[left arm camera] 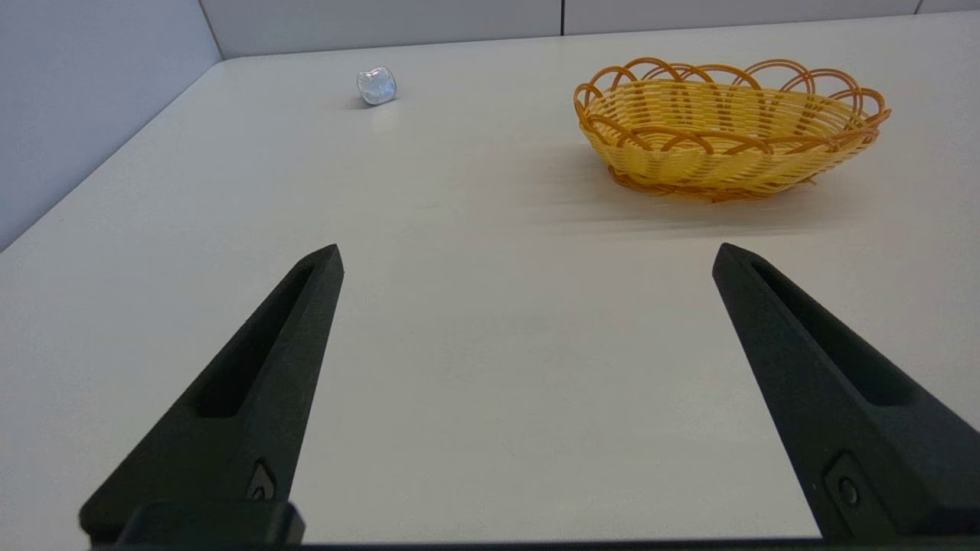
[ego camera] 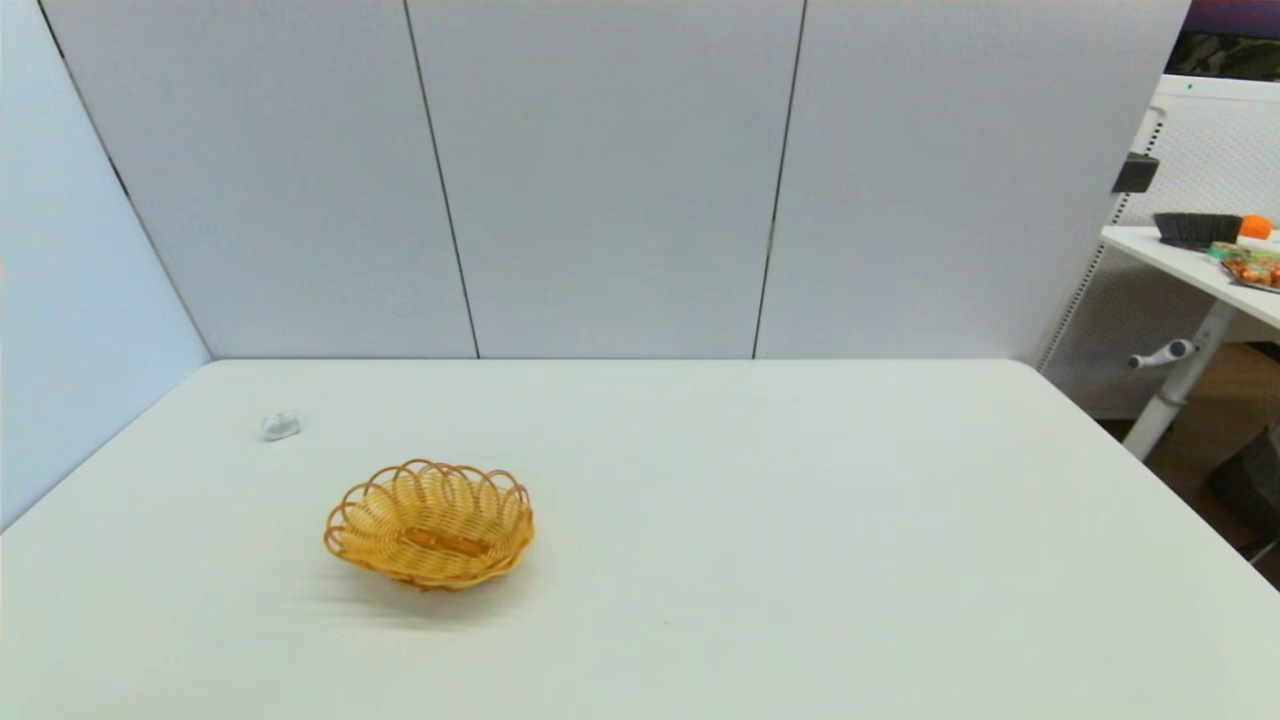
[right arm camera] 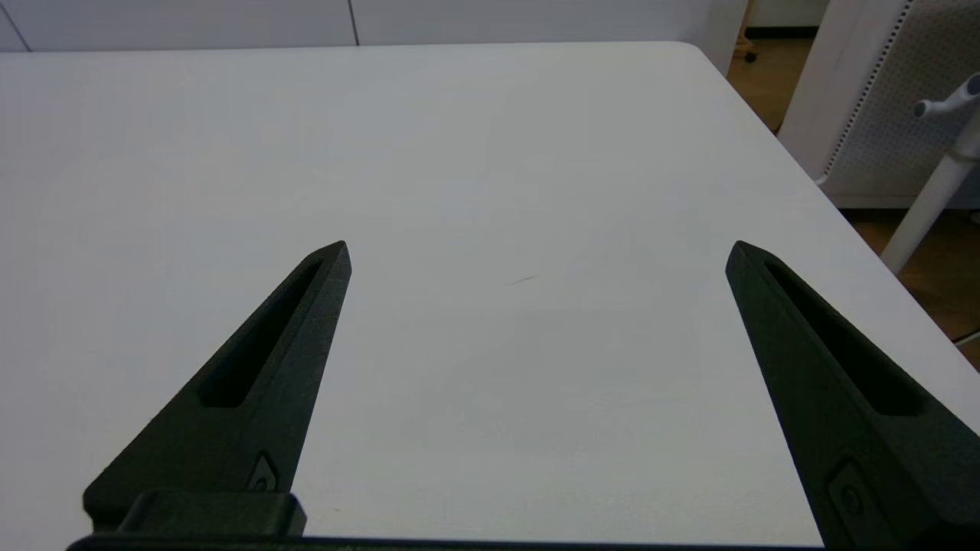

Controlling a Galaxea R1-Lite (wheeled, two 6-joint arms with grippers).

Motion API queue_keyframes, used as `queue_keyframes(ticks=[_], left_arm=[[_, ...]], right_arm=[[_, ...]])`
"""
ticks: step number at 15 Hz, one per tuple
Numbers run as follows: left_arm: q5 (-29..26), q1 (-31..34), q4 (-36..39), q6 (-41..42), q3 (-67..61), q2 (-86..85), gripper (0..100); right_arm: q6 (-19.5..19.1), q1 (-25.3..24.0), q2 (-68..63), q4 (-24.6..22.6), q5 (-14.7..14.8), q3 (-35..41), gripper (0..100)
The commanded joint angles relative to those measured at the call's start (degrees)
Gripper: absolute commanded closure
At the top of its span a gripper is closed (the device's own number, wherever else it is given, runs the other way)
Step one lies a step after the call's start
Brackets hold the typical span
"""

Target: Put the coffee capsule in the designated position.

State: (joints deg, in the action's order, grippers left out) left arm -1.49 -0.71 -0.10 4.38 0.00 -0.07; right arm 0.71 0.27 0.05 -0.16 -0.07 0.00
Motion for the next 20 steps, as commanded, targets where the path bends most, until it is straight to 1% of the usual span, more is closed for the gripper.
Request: queue_keyframes(ticks=[1, 18, 20], left_arm=[[-0.01, 0.0, 0.01, 0.02, -0.18, -0.01, 0], [0.08, 0.0, -0.17, -0.07, -0.18, 0.07, 0], [-0.01, 0.09, 0.1, 0.28, 0.18, 2.45, 0]], right_arm=[[0.0, 0.0, -0.05, -0.02, -0.01, 0.0, 0], [0.0, 0.0, -0.05, -0.02, -0.01, 0.0, 0], [0.0, 0.0, -0.05, -0.02, -0.01, 0.0, 0]])
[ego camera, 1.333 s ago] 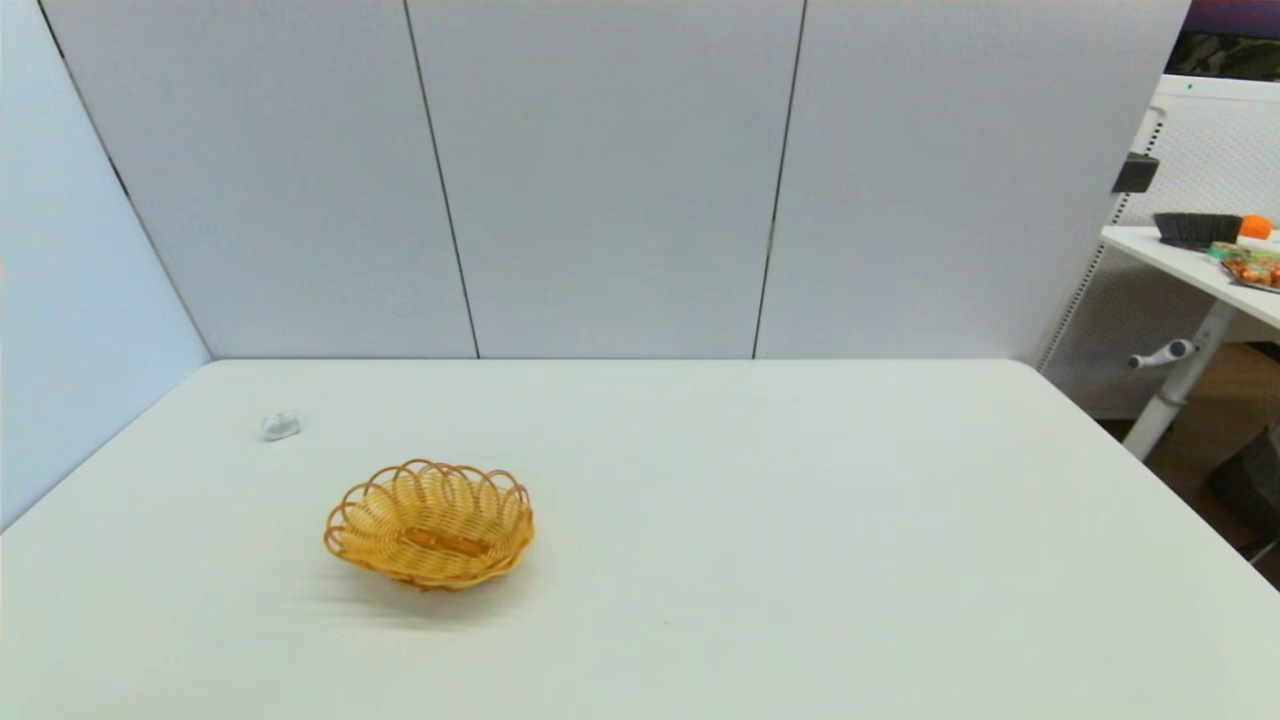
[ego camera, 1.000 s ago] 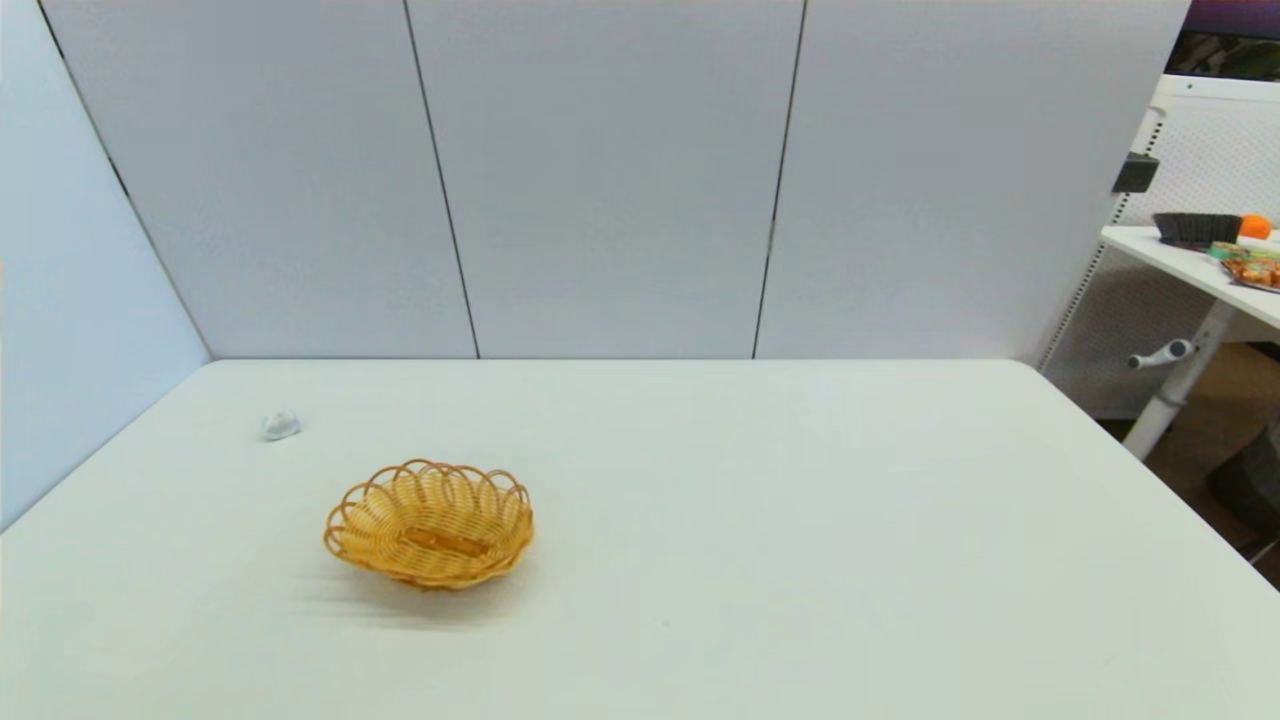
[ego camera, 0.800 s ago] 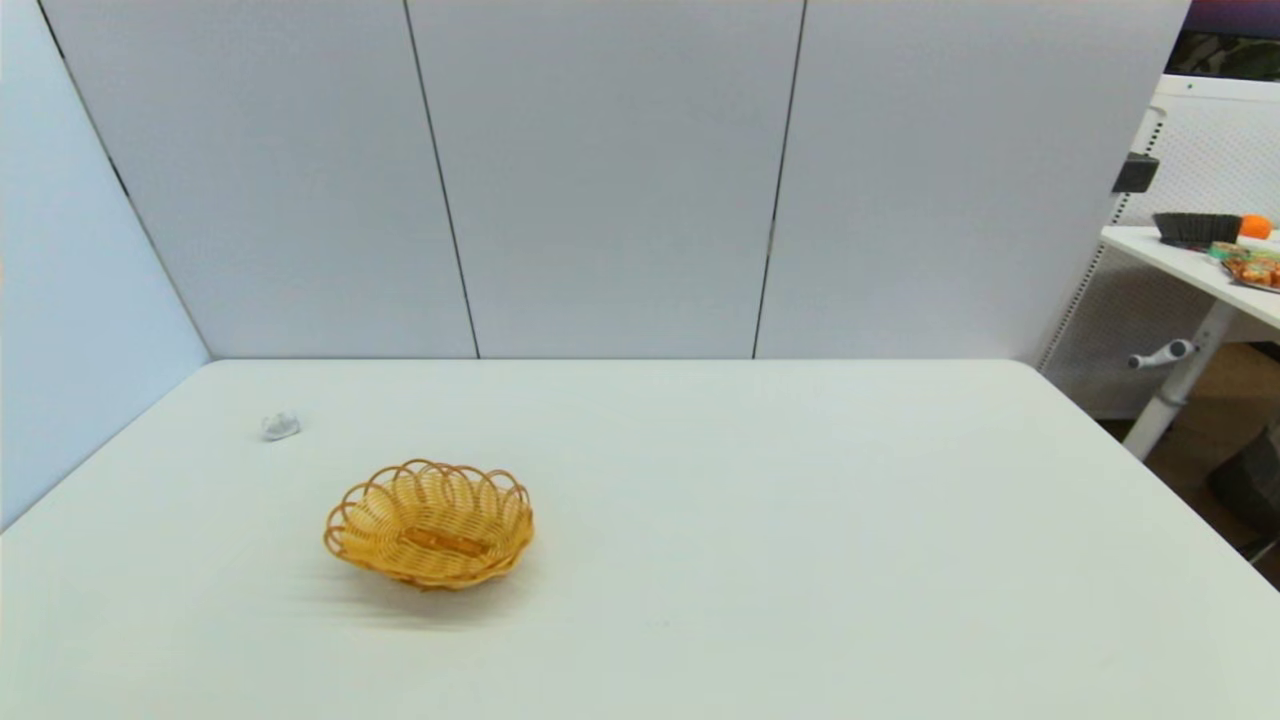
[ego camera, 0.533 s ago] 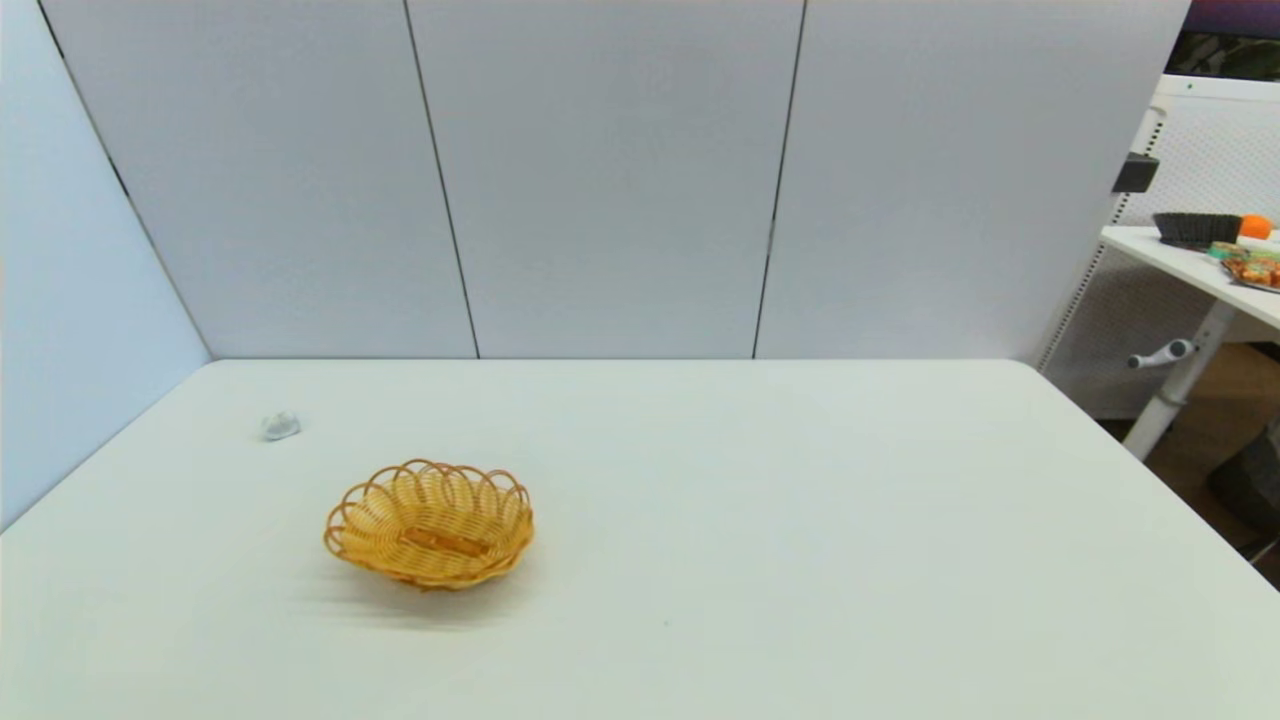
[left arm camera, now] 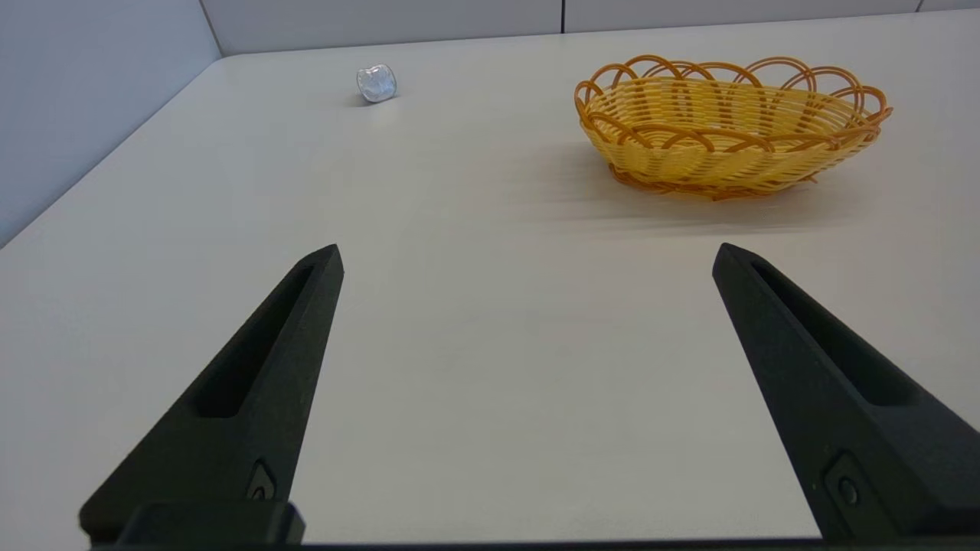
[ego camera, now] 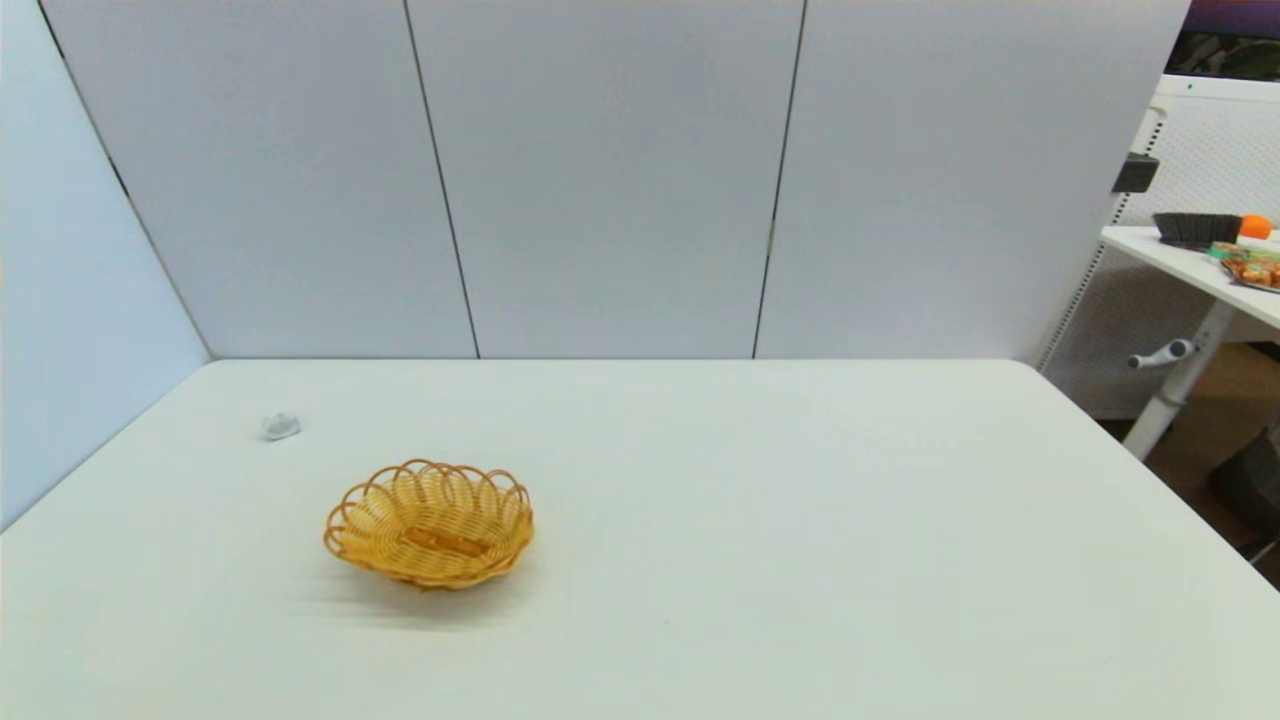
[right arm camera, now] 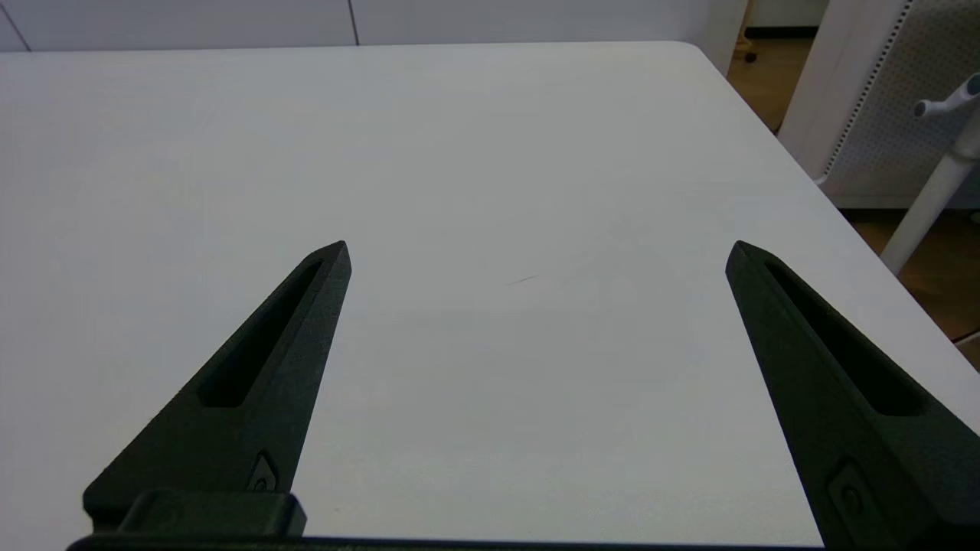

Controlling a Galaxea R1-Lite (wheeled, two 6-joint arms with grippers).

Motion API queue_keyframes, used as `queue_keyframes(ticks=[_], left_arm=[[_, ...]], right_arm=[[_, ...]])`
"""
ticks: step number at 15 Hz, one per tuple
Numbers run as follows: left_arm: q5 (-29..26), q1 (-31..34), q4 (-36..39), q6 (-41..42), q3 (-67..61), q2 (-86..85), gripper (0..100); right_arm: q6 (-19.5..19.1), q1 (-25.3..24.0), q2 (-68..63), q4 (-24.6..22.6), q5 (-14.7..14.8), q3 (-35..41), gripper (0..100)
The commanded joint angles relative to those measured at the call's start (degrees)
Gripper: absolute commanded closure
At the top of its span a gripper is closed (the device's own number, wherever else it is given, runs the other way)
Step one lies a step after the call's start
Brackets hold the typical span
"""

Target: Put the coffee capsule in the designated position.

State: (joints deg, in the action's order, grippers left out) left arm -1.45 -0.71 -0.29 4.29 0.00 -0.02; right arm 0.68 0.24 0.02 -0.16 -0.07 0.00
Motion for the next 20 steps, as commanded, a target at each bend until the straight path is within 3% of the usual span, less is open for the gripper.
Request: queue_keyframes(ticks=[1, 6, 11, 16, 20], left_arm=[[0.04, 0.09, 0.29, 0.37, 1.23, 4.24, 0], [-0.04, 0.09, 0.38, 0.28, 17.14, 21.29, 0], [1.01, 1.32, 0.12, -2.27, 45.35, 46.43, 0], [10.85, 2.82, -7.97, -7.1, 78.13, 70.42, 0], [11.12, 9.85, -12.01, -7.63, 94.13, 85.89, 0]], right_arm=[[0.02, 0.02, -0.02, -0.02, -0.01, 0.0, 0], [0.02, 0.02, -0.02, -0.02, -0.01, 0.0, 0], [0.02, 0.02, -0.02, -0.02, -0.01, 0.0, 0], [0.02, 0.02, -0.02, -0.02, -0.01, 0.0, 0], [0.02, 0.02, -0.02, -0.02, -0.01, 0.0, 0]])
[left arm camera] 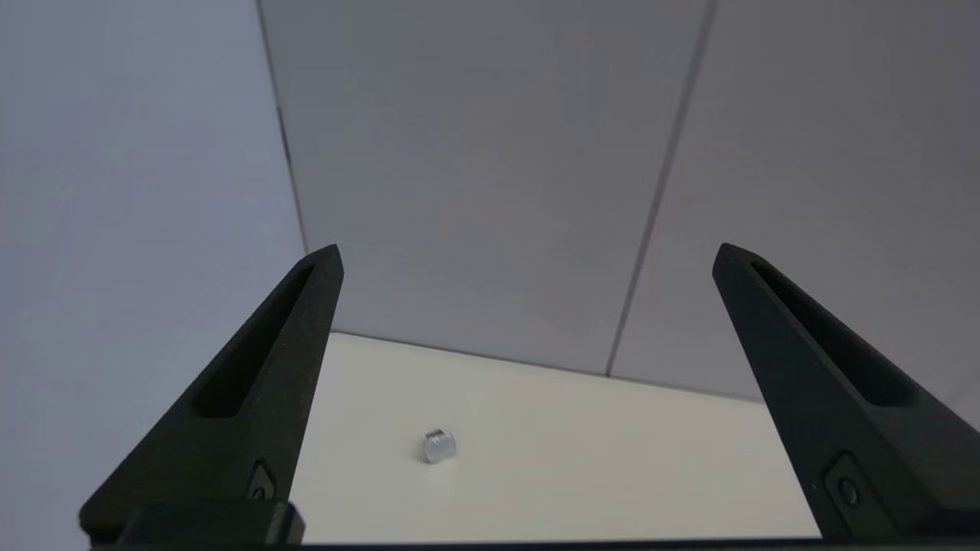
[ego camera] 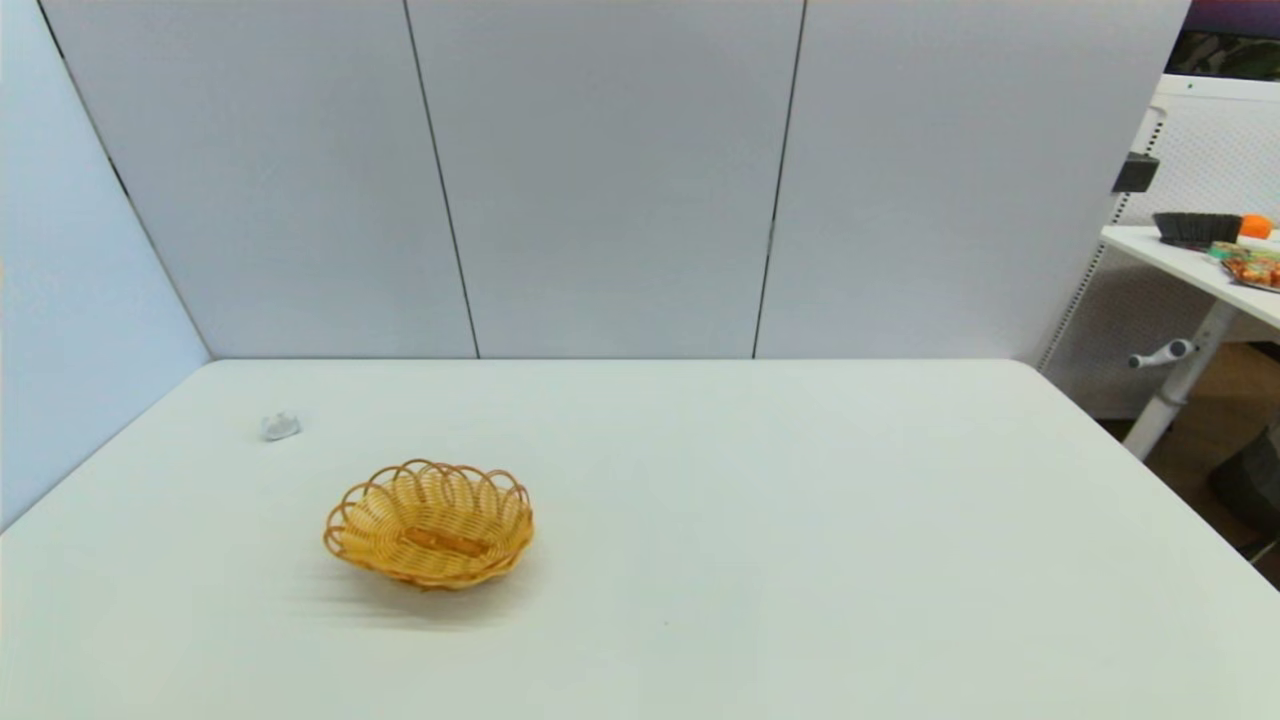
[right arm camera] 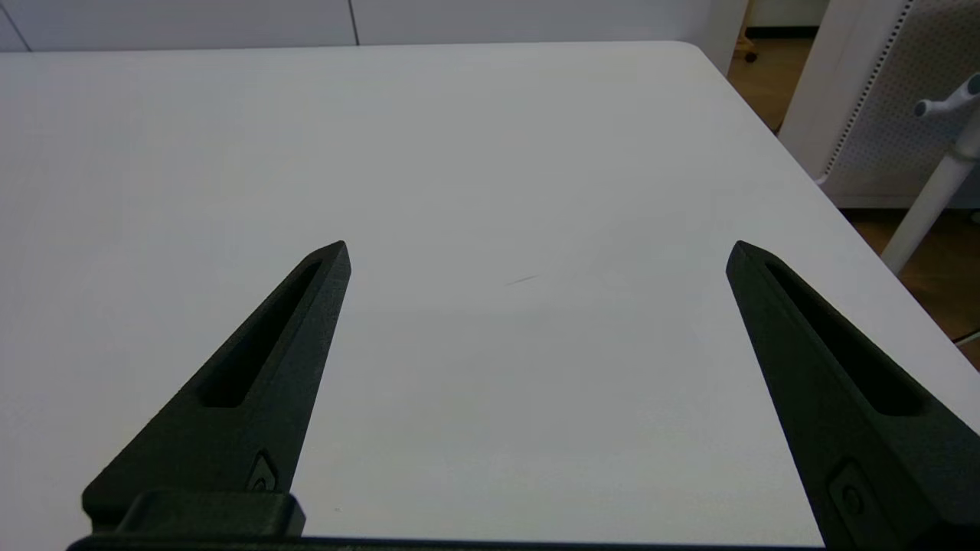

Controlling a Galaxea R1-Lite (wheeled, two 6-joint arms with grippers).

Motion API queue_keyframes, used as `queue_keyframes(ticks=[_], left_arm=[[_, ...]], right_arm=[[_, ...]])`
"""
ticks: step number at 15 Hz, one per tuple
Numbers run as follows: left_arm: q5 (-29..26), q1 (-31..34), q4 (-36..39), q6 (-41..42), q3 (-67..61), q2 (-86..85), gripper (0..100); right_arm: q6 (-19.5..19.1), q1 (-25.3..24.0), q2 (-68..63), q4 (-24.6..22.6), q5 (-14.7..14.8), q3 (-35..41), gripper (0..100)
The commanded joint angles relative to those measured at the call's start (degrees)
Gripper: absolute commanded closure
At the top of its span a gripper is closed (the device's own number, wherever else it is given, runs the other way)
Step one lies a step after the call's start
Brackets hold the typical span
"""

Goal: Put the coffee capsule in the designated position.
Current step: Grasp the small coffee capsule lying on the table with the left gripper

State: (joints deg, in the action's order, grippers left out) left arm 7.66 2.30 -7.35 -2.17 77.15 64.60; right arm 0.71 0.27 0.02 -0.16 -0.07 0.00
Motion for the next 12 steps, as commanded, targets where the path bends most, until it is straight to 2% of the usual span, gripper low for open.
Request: queue_keyframes(ticks=[1, 4, 6, 9, 11, 12], left_arm=[[2.01, 7.1, -4.95, -1.08, 19.61, 24.79, 0], [1.84, 10.09, -5.13, -0.91, 22.69, 32.78, 0], [1.75, 10.7, -7.85, -0.73, 23.22, 36.65, 0], [1.66, 10.97, -19.19, 3.14, 27.35, 41.05, 0], [1.48, 11.49, -27.81, 9.82, 34.55, 44.91, 0], [0.87, 11.93, -29.56, 13.42, 36.05, 46.5, 0]], right_arm=[[0.0, 0.0, -0.02, -0.02, -0.01, 0.0, 0], [0.0, 0.0, -0.02, -0.02, -0.01, 0.0, 0], [0.0, 0.0, -0.02, -0.02, -0.01, 0.0, 0], [0.0, 0.0, -0.02, -0.02, -0.01, 0.0, 0], [0.0, 0.0, -0.02, -0.02, -0.01, 0.0, 0], [0.0, 0.0, -0.02, -0.02, -0.01, 0.0, 0]])
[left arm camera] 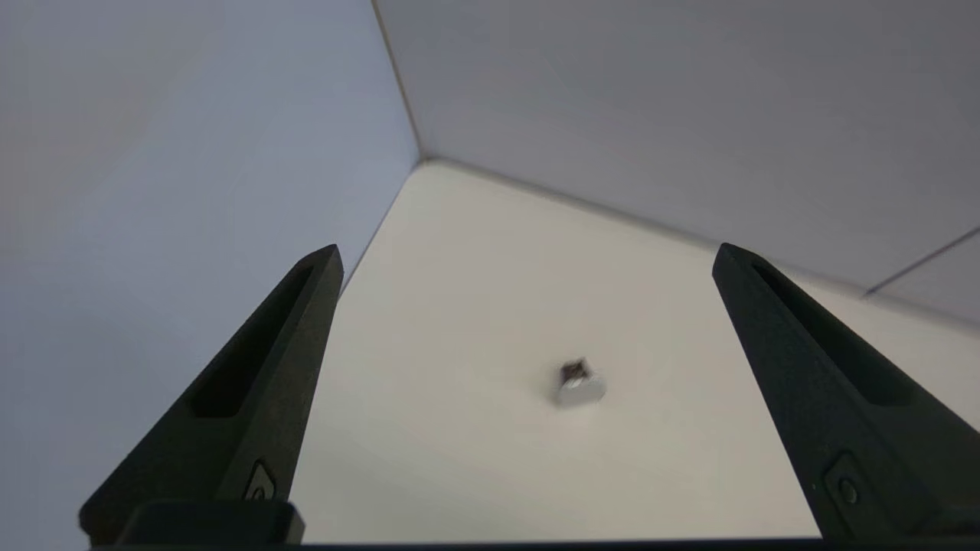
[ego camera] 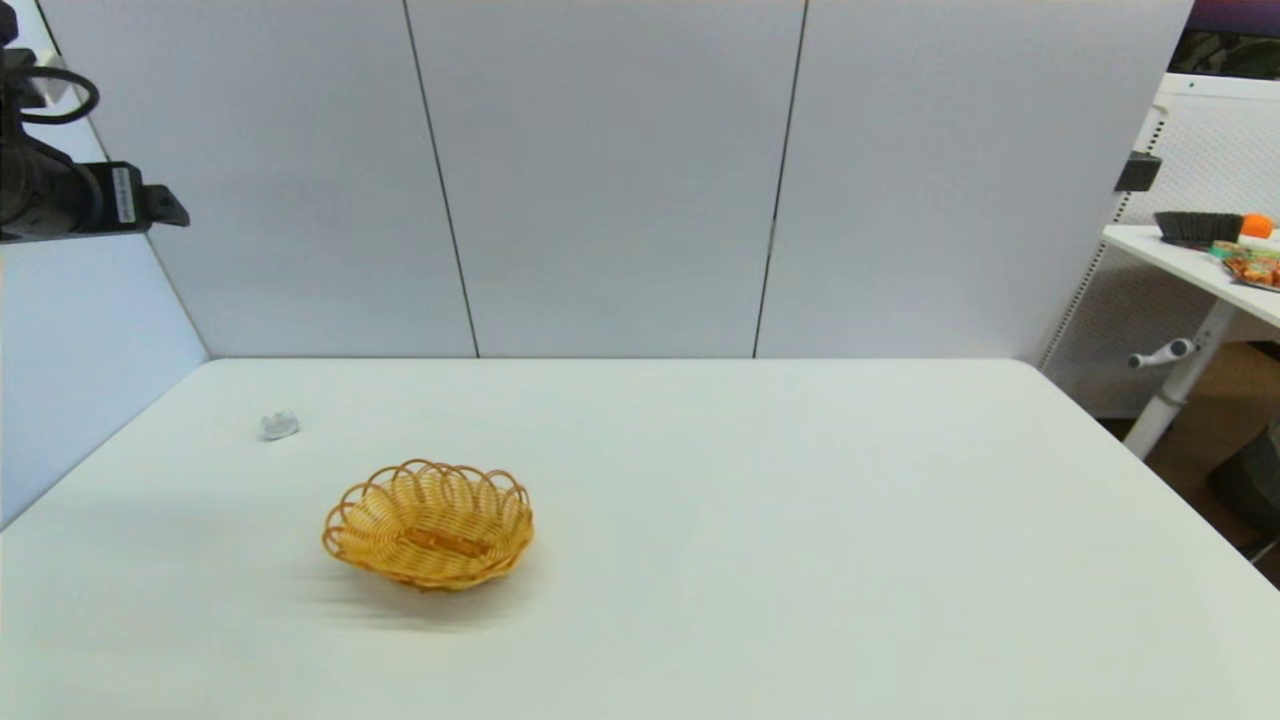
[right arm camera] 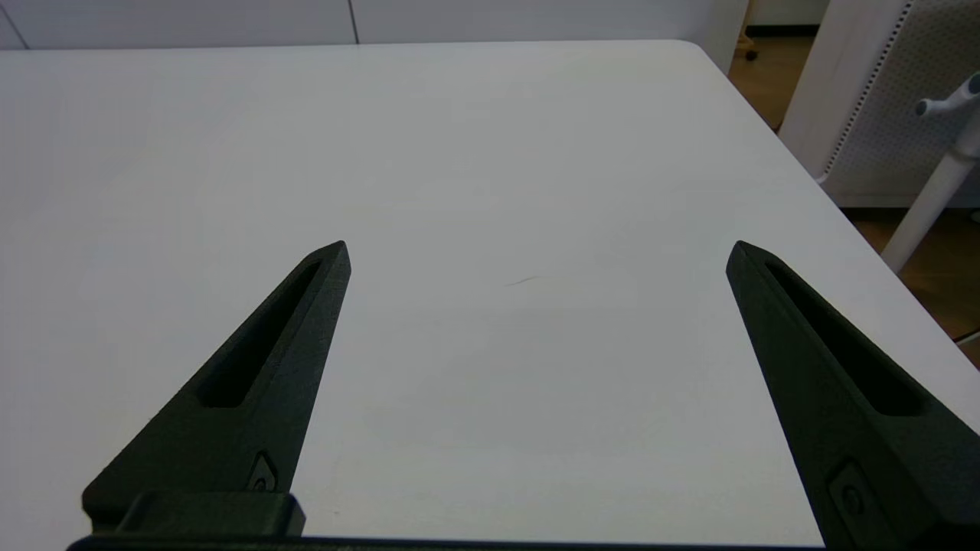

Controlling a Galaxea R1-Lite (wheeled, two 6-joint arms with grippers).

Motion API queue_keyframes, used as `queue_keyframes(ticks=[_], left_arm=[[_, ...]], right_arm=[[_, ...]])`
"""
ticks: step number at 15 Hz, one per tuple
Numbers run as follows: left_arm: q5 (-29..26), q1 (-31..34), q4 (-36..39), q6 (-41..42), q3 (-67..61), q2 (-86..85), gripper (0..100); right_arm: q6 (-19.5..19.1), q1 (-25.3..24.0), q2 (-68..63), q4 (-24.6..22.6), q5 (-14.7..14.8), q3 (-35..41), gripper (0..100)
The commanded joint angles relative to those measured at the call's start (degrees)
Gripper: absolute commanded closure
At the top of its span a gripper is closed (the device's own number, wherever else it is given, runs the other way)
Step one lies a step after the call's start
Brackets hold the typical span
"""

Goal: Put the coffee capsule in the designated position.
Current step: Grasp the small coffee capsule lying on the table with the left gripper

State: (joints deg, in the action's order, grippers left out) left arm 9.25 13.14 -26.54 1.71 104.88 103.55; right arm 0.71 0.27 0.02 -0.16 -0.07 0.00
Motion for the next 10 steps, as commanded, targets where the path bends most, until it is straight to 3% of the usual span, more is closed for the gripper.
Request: queue_keyframes(ticks=[1, 6, 10], left_arm=[[-2.49, 1.71, -10.64, 12.44, 8.24, 8.51, 0], [-8.64, 4.0, -15.65, 28.35, 8.24, 13.52, 0], [-9.52, 4.0, -21.45, 39.25, 8.24, 14.58, 0]], right_arm=[[0.0, 0.0, -0.02, -0.02, -0.01, 0.0, 0], [0.0, 0.0, -0.02, -0.02, -0.01, 0.0, 0], [0.0, 0.0, -0.02, -0.02, -0.01, 0.0, 0]])
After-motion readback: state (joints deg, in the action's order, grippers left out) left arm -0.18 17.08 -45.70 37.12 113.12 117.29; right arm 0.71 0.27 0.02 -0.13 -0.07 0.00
